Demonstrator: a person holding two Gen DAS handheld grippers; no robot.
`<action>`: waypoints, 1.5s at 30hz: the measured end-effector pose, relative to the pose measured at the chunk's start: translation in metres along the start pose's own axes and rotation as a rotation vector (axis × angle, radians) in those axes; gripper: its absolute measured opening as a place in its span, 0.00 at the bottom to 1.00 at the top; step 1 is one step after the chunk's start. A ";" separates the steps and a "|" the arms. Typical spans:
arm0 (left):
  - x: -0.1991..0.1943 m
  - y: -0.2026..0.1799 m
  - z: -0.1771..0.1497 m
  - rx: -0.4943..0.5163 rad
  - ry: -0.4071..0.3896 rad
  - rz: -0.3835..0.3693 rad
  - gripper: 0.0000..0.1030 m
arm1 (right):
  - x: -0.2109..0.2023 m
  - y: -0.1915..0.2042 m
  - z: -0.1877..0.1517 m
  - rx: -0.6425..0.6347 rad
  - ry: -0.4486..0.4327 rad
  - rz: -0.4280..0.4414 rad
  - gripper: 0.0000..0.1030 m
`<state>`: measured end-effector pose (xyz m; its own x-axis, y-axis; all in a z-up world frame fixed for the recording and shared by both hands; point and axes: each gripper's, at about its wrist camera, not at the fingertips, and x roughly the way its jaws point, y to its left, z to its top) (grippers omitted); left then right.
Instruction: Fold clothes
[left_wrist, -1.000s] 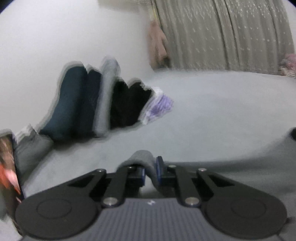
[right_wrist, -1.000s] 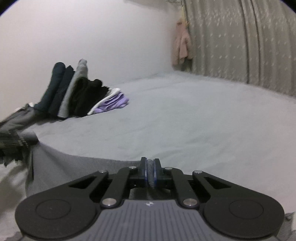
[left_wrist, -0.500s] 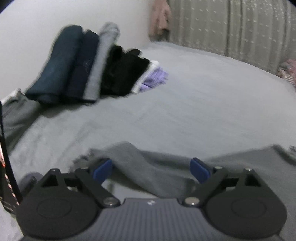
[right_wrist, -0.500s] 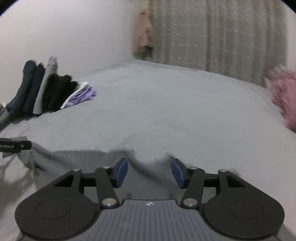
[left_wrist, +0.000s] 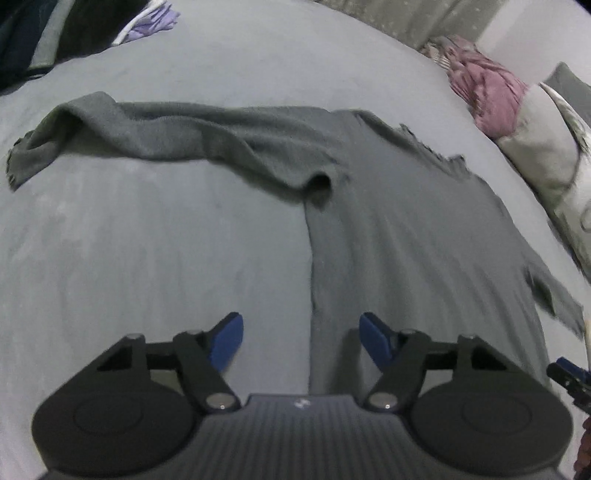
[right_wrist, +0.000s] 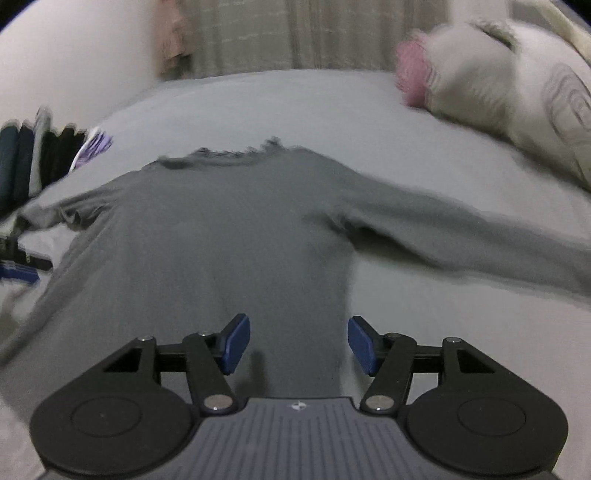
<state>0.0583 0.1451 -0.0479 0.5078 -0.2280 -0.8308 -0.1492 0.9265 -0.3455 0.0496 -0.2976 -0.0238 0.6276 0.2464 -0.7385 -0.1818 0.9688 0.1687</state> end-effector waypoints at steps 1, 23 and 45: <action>-0.005 0.003 -0.006 -0.021 0.007 -0.026 0.54 | -0.006 -0.007 -0.008 0.041 0.014 0.021 0.56; -0.001 0.082 -0.074 -0.456 0.143 -0.471 0.05 | -0.041 -0.052 -0.083 0.378 0.087 0.339 0.05; -0.045 0.067 -0.017 -0.210 -0.056 -0.060 0.87 | -0.057 -0.032 -0.047 0.170 0.017 0.073 0.50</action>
<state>0.0111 0.2119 -0.0411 0.5664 -0.2587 -0.7824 -0.2875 0.8277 -0.4818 -0.0159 -0.3442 -0.0185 0.6046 0.3174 -0.7306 -0.0949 0.9394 0.3295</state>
